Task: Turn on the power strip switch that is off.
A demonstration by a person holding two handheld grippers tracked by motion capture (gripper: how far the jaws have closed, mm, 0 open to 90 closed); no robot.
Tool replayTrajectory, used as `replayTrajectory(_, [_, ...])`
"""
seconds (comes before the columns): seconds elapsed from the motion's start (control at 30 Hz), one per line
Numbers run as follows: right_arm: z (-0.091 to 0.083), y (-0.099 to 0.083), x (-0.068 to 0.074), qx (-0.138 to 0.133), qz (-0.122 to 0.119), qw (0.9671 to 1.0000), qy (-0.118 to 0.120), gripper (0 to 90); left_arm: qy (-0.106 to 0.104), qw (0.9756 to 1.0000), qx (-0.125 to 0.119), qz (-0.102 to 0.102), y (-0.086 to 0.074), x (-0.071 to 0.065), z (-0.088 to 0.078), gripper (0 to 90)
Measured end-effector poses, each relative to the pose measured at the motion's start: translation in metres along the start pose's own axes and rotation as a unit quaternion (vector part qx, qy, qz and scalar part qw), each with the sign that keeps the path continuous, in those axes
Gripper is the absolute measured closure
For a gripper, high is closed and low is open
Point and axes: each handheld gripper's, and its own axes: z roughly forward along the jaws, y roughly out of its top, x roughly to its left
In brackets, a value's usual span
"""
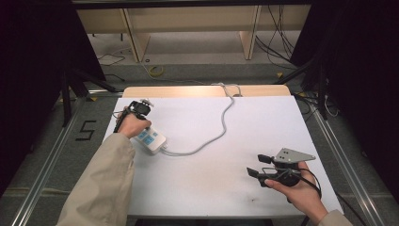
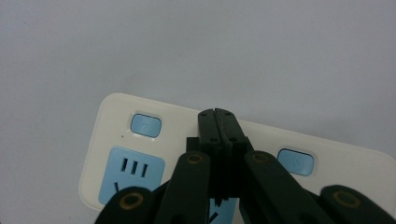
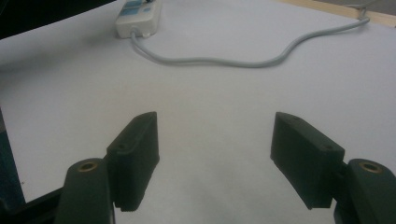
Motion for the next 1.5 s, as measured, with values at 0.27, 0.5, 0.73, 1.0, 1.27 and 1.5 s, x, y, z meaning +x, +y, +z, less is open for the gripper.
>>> replayTrajectory(0.27, [0.0002, 0.0000, 0.0001, 0.001, 0.000, 1.0000, 0.001, 32.7, 0.004, 1.0000, 0.003, -0.003, 0.0005, -0.0012, 0.0004, 90.0])
replayTrajectory(0.5, [0.0002, 0.0000, 0.0001, 0.000, -0.001, 1.0000, 0.001, 32.7, 0.006, 1.0000, 0.005, -0.001, 0.0003, -0.0020, 0.0007, 90.0])
replayTrajectory(0.73, [0.0000, 0.0001, 0.0000, 0.000, -0.001, 1.0000, 0.000, 32.8, 0.010, 0.9999, 0.004, 0.001, 0.0004, -0.0034, 0.0009, 90.0])
replayTrajectory(1.0, [-0.0005, 0.0003, 0.0001, 0.001, -0.001, 1.0000, -0.001, 32.8, 0.015, 0.9999, 0.003, 0.004, 0.0003, -0.0046, 0.0007, 90.0])
replayTrajectory(1.27, [-0.0003, 0.0004, -0.0003, -0.001, -0.002, 1.0000, -0.001, 32.8, 0.011, 0.9999, 0.001, -0.001, -0.0003, -0.0031, 0.0005, 90.0])
replayTrajectory(1.5, [-0.0005, 0.0006, -0.0001, -0.002, -0.002, 1.0000, -0.001, 32.7, 0.015, 0.9999, -0.002, 0.002, -0.0008, -0.0045, 0.0004, 90.0])
